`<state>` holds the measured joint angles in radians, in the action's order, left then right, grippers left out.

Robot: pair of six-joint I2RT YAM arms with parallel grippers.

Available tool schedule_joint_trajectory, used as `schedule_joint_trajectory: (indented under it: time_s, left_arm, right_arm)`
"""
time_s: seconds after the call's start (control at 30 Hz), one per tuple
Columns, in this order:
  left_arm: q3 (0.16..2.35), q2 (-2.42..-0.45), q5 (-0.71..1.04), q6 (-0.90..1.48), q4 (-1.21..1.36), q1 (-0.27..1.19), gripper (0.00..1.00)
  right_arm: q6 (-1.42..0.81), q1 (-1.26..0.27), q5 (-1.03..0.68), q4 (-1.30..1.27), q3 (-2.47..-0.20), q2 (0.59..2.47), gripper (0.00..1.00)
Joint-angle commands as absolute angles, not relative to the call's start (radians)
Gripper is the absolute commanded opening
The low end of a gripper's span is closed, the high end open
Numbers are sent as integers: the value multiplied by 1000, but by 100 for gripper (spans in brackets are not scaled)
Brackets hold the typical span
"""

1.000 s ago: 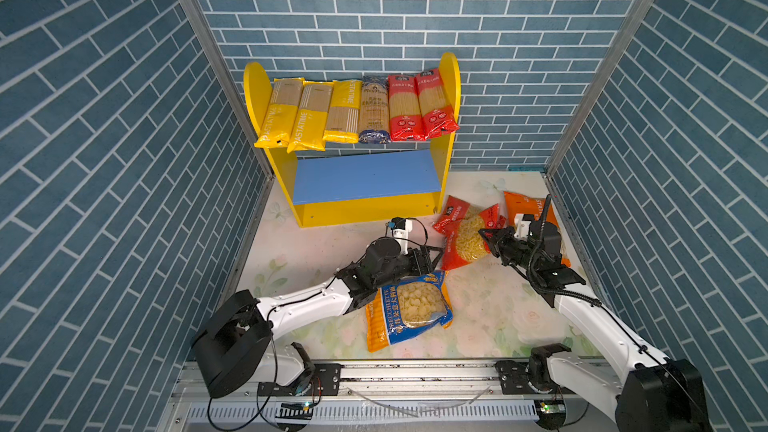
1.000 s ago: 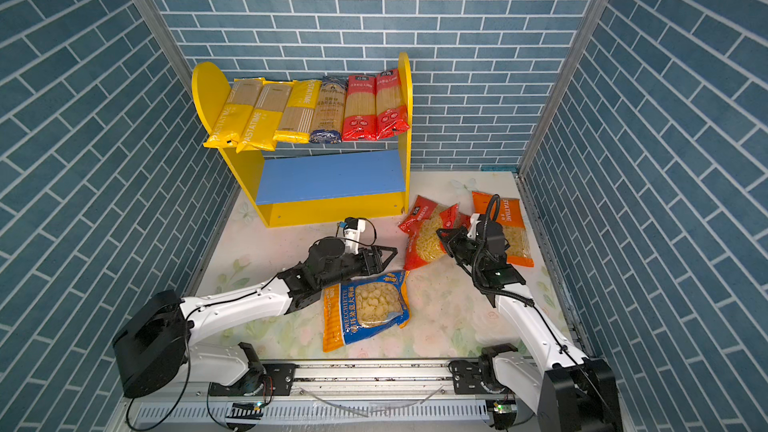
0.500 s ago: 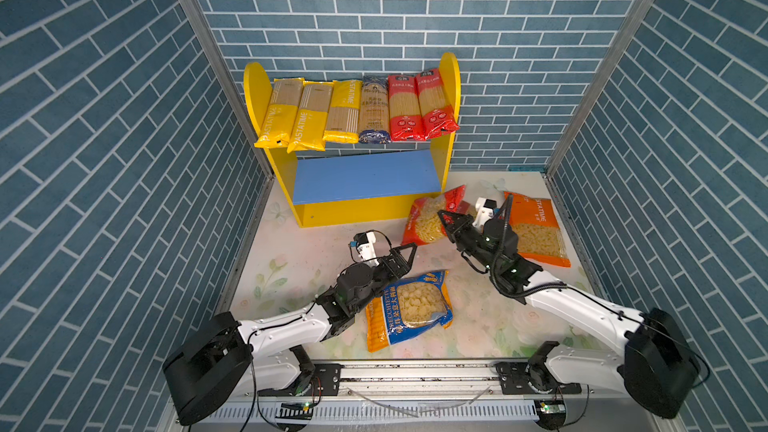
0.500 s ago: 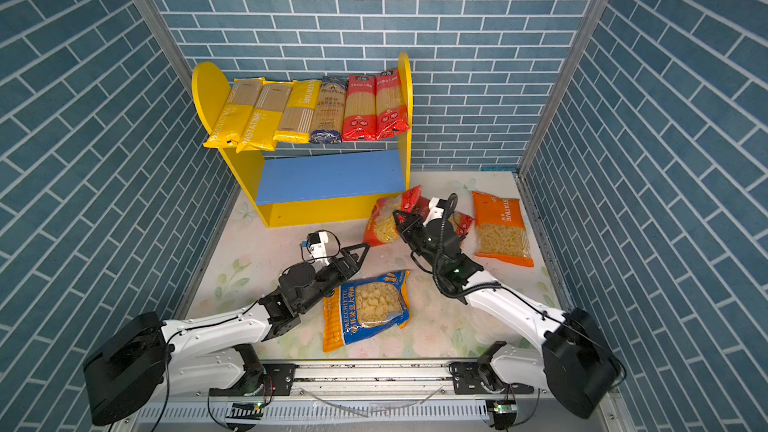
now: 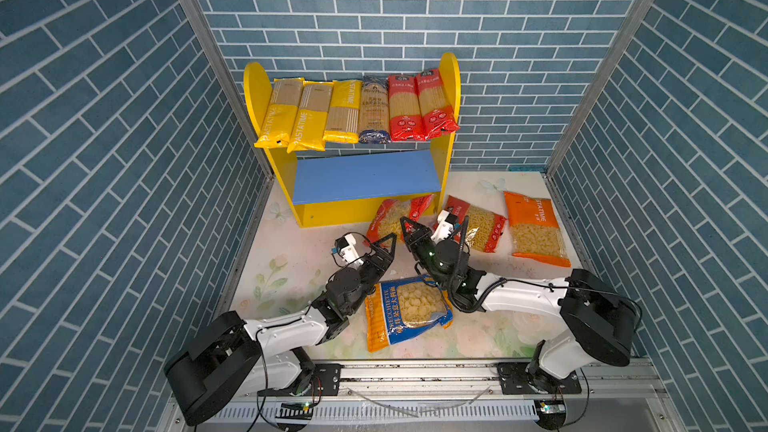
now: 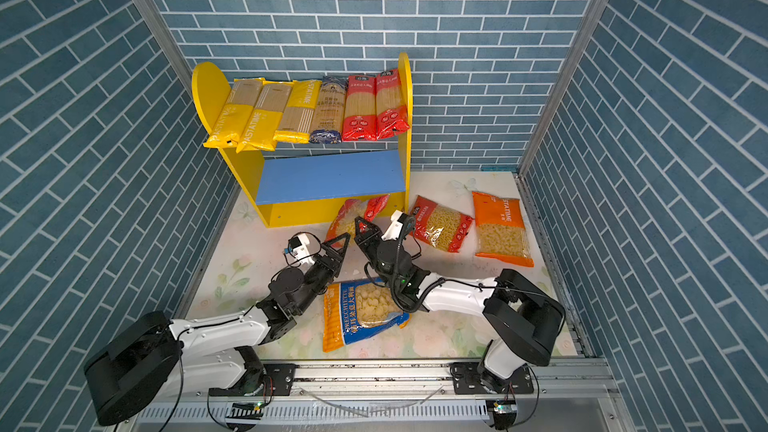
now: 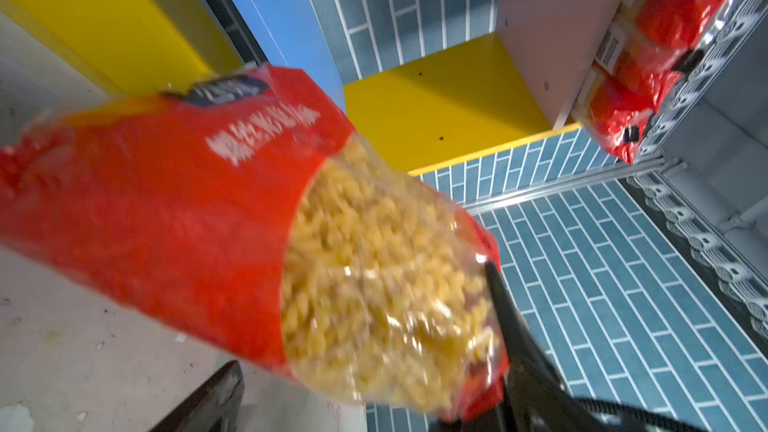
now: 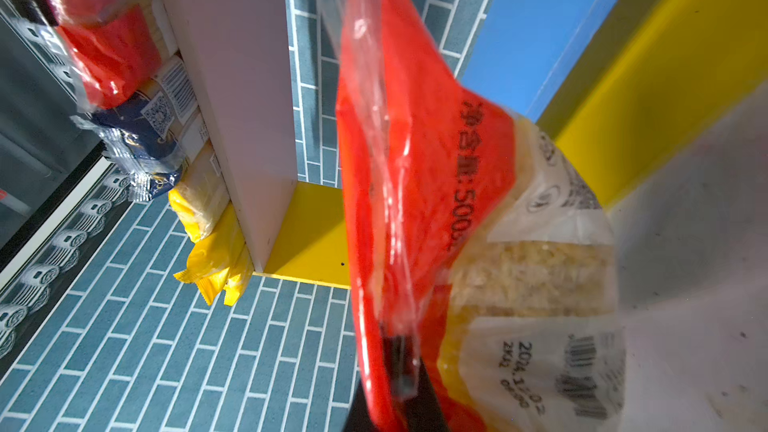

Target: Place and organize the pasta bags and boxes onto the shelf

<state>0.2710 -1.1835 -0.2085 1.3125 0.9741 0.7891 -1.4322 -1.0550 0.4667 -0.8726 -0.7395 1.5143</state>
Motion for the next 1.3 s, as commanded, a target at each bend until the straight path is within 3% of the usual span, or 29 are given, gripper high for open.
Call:
schedule_joint_trajectory:
  time_s: [0.0,0.17,0.27,0.33,0.5,0.67,0.87,1.03,1.27]
  left_arm:
    - [253,-1120,-171,1280,855,772,100]
    - [303,-1019,-127,1177,562,769,98]
    - [321,-995,-112,1137,468,765,97]
    - [325,-997,-71,1122,447,747,96]
    - [359,-1036,17,1069,394,729,93]
    - [469,-1163,161,1020,317,729,88]
    - [521,-1228,205,1039,281,766,88]
    - [542,-1261,173,1048,267,833,90]
    - [528,-1375,174,1076,388,836,89]
  right_arm:
    - [-1524,-1056,642,-879,-647,1384,5]
    - [-1652,-1119,674,-484,-600,1247,10]
    - [-1688,-1137,564,-340,-560,1200,29]
    - [-1699,-1135,494,-39,-556,1114,43]
    - [-1395,-1096,419,331,-530,859,51]
    - [-1063,-753,-54,465,-551,771,51]
    - [-691,-452,-387,605,-732,965,56]
    - [-579,-248,-589,538,-824,1174,59]
    - [-501,-225,-689,441,-884,1458,63]
